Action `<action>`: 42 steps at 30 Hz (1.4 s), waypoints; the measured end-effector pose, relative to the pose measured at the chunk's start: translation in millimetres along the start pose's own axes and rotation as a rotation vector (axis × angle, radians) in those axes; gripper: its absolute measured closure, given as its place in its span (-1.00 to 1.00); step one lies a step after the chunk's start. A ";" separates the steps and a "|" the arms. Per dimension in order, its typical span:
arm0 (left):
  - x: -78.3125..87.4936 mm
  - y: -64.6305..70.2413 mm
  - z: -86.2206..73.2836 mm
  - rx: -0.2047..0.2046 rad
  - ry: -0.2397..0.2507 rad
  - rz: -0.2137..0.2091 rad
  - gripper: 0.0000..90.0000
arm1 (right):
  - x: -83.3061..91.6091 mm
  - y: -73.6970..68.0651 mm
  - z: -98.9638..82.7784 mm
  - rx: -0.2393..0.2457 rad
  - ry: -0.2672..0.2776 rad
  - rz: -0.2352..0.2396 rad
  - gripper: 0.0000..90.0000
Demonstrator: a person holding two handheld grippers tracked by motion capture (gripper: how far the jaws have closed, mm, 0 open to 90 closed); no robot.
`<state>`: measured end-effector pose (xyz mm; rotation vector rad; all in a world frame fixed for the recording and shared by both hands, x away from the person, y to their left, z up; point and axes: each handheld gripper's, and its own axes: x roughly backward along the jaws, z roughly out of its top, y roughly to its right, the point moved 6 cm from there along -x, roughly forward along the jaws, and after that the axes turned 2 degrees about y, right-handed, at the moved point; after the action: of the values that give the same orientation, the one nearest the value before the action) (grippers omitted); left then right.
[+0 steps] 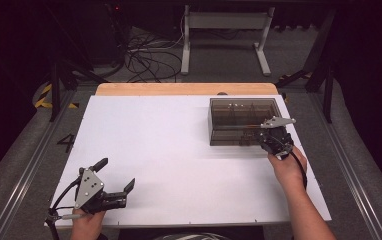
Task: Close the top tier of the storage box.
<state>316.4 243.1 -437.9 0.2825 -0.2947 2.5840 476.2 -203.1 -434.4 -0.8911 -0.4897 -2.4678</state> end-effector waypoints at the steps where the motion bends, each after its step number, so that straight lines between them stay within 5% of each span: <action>1: 0.0 0.2 -0.2 0.002 -0.002 -0.001 -0.97 | -0.4 0.2 0.3 0.000 0.001 -0.002 0.99; 27: 0.2 -0.3 0.1 0.001 0.001 0.001 -0.97 | -5.7 2.4 3.8 -0.008 0.007 -0.028 1.00; 42: 0.1 0.0 -0.2 0.004 -0.001 0.001 -0.97 | 17.3 1.5 4.4 -0.023 0.065 -0.012 0.98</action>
<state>316.3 243.3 -438.0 0.2855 -0.2895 2.5857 467.4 -207.5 -419.3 -0.8167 -0.4459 -2.5092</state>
